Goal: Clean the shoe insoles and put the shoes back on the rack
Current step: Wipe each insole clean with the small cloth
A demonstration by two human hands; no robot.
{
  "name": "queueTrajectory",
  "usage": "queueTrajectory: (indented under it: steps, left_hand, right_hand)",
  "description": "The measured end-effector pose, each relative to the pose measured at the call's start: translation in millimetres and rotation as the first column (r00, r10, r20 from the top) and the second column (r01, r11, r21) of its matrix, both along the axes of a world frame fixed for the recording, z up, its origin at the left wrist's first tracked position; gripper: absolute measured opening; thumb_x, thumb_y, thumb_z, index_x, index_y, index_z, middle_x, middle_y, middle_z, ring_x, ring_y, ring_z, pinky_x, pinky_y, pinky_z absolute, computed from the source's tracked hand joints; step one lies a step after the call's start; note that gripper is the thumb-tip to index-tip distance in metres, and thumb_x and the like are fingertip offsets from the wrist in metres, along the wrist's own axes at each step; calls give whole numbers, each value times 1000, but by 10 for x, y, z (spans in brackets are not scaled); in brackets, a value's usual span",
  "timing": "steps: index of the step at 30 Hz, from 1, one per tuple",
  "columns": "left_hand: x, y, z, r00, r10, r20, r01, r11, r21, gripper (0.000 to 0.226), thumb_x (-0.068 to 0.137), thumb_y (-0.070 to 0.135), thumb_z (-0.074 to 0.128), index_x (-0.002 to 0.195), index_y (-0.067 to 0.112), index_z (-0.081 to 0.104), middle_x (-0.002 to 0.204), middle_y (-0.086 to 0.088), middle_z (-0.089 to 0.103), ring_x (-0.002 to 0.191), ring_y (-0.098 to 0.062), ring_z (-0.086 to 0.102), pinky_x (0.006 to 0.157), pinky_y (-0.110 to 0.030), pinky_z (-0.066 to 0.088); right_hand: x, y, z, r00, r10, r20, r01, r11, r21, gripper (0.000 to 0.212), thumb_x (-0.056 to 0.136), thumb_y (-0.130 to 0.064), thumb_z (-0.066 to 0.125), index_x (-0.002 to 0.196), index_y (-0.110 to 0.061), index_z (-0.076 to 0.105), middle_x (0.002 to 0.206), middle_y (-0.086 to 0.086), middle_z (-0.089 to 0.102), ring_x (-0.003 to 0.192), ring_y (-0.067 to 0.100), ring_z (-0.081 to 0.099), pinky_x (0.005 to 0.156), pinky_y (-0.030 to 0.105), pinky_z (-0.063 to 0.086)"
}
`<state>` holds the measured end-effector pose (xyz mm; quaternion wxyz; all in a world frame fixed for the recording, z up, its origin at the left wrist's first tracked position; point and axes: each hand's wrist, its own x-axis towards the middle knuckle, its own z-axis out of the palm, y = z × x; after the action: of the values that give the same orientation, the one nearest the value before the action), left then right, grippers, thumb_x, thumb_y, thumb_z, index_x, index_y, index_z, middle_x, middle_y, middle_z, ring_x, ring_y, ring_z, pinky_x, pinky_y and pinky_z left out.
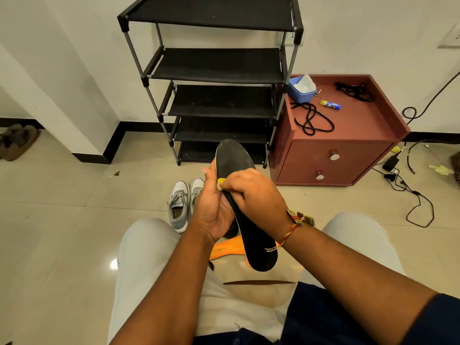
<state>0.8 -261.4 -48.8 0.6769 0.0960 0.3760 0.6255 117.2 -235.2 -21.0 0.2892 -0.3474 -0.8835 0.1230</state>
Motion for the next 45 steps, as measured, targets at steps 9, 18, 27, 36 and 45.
queueTrajectory:
  steps: [9, 18, 27, 36, 45]
  left_hand:
    - [-33, 33, 13, 994, 107, -22, -107, 994, 25, 41, 109, 35, 35, 148, 31, 47, 137, -5, 65, 114, -22, 69, 82, -37, 61]
    - [-5, 4, 15, 998, 66, -25, -64, 996, 57, 37, 109, 31, 37, 144, 25, 50, 131, -12, 67, 120, -30, 66, 95, -48, 57]
    - [79, -30, -6, 989, -27, -148, 35, 998, 50, 36, 109, 30, 38, 141, 24, 53, 136, -7, 65, 124, -27, 64, 102, -47, 54]
    - [1, 29, -19, 995, 75, -67, -73, 997, 34, 34, 109, 32, 38, 138, 25, 54, 129, -10, 69, 120, -28, 66, 101, -49, 53]
    - [-51, 77, -23, 978, 183, -101, -186, 982, -22, 39, 108, 40, 37, 141, 27, 53, 123, 0, 71, 112, -24, 69, 83, -43, 61]
  right_hand:
    - [210, -168, -130, 976, 175, 130, -183, 982, 51, 22, 73, 2, 80, 90, -13, 78, 89, 2, 74, 81, 23, 67, 77, 31, 51]
    - [436, 107, -55, 986, -94, 137, 80, 991, 103, 14, 94, -17, 65, 103, -13, 75, 102, 3, 69, 94, 26, 59, 71, 43, 55]
    - [247, 676, 358, 985, -156, 75, 134, 962, 237, 13, 91, -8, 64, 96, -9, 75, 98, 6, 72, 88, 29, 63, 82, 42, 50]
    - [261, 280, 103, 985, -118, 124, 105, 989, 108, 12, 90, -7, 66, 96, -11, 76, 96, 5, 72, 85, 28, 64, 78, 41, 53]
    - [321, -369, -203, 989, 64, 133, -60, 997, -38, 16, 83, -7, 75, 98, -13, 77, 96, 3, 73, 87, 25, 65, 77, 35, 54]
